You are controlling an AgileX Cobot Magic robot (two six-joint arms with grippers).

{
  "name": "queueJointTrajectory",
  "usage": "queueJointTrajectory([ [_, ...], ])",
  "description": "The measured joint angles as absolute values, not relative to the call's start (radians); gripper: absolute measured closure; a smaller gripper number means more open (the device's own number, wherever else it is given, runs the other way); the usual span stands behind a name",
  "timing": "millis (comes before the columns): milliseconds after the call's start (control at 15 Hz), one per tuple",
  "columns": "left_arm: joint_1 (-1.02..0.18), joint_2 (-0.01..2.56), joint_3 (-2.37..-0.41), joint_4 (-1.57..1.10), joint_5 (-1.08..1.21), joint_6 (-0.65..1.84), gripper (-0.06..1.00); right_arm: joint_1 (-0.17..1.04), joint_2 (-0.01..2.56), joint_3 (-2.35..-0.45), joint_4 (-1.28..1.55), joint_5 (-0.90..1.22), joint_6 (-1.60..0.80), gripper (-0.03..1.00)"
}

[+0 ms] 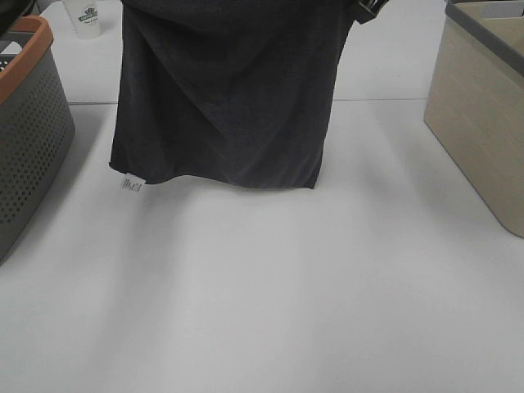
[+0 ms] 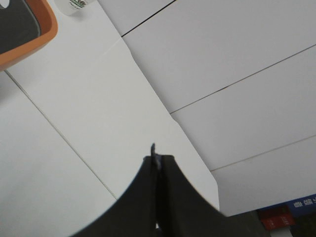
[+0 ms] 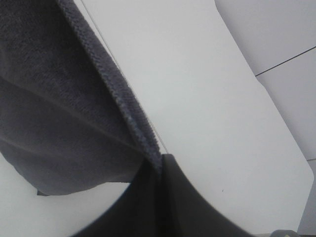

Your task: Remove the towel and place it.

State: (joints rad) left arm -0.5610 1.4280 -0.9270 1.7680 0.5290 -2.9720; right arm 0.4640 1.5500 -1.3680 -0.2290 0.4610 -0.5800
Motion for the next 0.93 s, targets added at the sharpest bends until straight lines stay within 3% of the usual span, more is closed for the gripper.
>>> queueJointTrajectory([
  [333,-0.410,1.663,-1.198,1.769,0.370,-2.952,0.94,0.401,1.681,-1.426,-0.238,0.274,-0.581,0.95],
  [667,-0.310,1.904,-1.492,1.770,0.216,-2.838,0.94,0.336,1.899,-1.682,-0.237,0.235,-0.603,0.95],
  [933,-0.288,1.981,-1.515,1.770,0.146,-2.723,0.94,0.314,1.951,-1.699,-0.191,0.229,-0.627,0.95],
])
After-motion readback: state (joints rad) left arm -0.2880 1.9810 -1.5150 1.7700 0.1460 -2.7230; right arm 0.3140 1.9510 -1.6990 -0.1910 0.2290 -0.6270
